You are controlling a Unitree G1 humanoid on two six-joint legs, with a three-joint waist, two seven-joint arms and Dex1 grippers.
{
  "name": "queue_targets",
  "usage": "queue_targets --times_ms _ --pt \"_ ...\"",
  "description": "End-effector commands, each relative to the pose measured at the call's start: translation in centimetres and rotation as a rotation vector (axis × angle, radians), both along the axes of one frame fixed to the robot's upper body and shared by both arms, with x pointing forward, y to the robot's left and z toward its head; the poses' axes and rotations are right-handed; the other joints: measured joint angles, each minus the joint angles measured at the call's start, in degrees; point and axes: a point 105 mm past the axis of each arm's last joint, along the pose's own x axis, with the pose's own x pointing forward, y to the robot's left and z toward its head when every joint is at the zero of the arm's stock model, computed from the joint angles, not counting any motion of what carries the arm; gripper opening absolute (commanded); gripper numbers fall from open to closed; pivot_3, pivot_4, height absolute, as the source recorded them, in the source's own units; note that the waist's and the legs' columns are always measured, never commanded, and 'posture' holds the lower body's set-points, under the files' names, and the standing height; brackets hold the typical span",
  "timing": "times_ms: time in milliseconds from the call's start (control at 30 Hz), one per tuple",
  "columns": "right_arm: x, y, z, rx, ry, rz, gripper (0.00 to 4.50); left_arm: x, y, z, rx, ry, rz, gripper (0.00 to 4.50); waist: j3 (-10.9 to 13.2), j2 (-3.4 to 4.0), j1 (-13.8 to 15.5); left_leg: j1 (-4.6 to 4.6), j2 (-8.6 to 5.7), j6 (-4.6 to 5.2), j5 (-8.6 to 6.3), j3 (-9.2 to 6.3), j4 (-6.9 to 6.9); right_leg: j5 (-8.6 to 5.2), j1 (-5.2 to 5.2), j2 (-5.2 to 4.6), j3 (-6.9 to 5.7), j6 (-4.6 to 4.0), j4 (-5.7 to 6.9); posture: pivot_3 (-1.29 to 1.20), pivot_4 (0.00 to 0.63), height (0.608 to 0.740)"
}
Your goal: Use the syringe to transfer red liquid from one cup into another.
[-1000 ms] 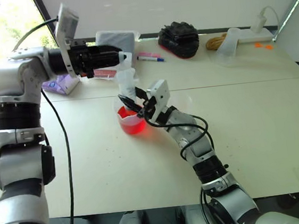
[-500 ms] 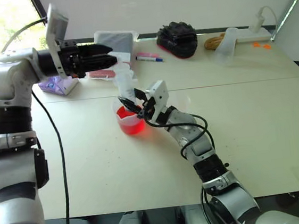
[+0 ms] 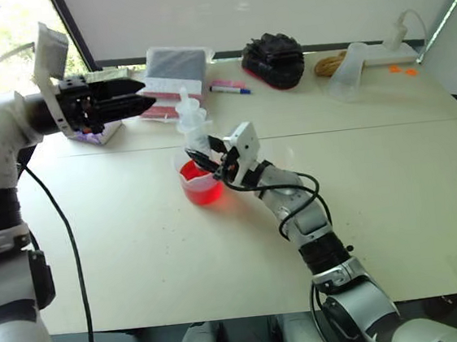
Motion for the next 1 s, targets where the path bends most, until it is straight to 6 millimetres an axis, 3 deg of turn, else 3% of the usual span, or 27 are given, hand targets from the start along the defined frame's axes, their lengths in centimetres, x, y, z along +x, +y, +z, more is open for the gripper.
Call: queue_targets --times_ms 33,133,267,533,767,1000 --pt "-0.5 -0.5 3.9 0.063 -0.110 -0.003 1.38 -0.8 0.3 1.6 -0.025 -0.063 0.008 2.72 0.00 0.00 0.06 0.00 0.00 0.00 0.00 0.00 0.00 0.00 0.00 0.00 0.00 0.00 0.00 0.00 0.150 0.740" --pt "-0.8 -1.1 6.1 0.100 -0.152 -0.022 1.38 -0.9 0.2 1.8 -0.045 -0.067 0.005 2.72 0.00 0.00 -0.01 0.00 0.00 0.00 0.00 -0.01 0.00 0.00 0.00 -0.01 0.00 0.00 0.00 0.00 0.150 0.740" --pt "-1.4 -1.3 7.5 0.117 -0.176 -0.021 1.38 -0.6 0.1 1.4 -0.057 -0.061 0.007 2.72 0.00 0.00 -0.03 0.00 0.00 0.00 0.00 -0.01 0.00 0.00 0.00 -0.02 0.00 0.00 0.01 0.00 0.150 0.740" --pt "-3.1 -0.7 7.7 0.118 -0.162 0.018 1.38 0.4 -0.3 1.2 -0.087 -0.047 -0.001 2.72 0.00 0.00 0.00 0.00 -0.01 0.00 0.00 0.01 0.00 0.00 0.00 0.02 0.00 0.00 0.01 0.00 0.150 0.740" --pt "-3.3 -0.5 7.5 0.113 -0.149 0.017 1.38 0.9 -1.1 1.2 -0.091 -0.046 -0.029 2.72 0.00 0.00 0.02 0.00 -0.01 0.00 0.00 0.01 0.00 0.00 0.00 0.03 0.00 0.00 0.00 0.00 0.150 0.740" --pt "-3.1 -3.1 10.0 0.132 -0.205 -0.067 1.38 1.3 -2.5 1.5 -0.094 -0.052 -0.088 2.72 0.00 -0.01 0.16 -0.01 -0.02 0.01 0.00 0.01 0.00 0.00 0.00 0.03 -0.01 0.00 0.00 0.00 0.150 0.740"
